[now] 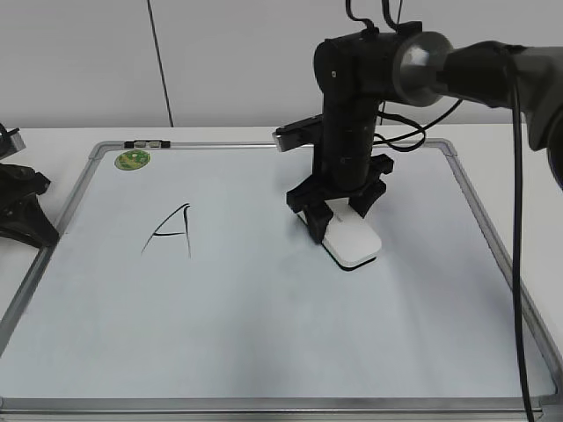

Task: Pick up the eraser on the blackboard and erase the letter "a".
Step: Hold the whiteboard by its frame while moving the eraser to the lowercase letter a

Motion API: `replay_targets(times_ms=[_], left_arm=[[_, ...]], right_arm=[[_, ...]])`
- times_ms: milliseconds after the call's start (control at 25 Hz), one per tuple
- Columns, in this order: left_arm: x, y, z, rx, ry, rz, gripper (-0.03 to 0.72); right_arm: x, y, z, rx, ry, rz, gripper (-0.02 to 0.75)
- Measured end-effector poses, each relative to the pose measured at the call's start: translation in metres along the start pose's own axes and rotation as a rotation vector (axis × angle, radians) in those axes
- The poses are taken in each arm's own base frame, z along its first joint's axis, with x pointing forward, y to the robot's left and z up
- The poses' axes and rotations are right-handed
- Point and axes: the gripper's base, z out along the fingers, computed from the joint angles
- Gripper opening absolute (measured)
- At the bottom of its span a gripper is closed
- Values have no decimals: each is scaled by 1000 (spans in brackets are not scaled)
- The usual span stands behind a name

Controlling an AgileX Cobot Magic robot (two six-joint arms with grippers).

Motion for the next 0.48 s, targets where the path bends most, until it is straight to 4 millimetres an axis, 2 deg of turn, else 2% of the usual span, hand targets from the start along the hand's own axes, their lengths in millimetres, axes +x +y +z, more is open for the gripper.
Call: replay_targets(times_ms=[320, 480], left_arm=[[0, 0, 0, 1, -1, -1, 44], [0, 0, 0, 1, -1, -1, 45]], right_arm=[[6, -54, 0, 8, -10, 116, 533], [8, -66, 0, 39, -7, 134, 533]])
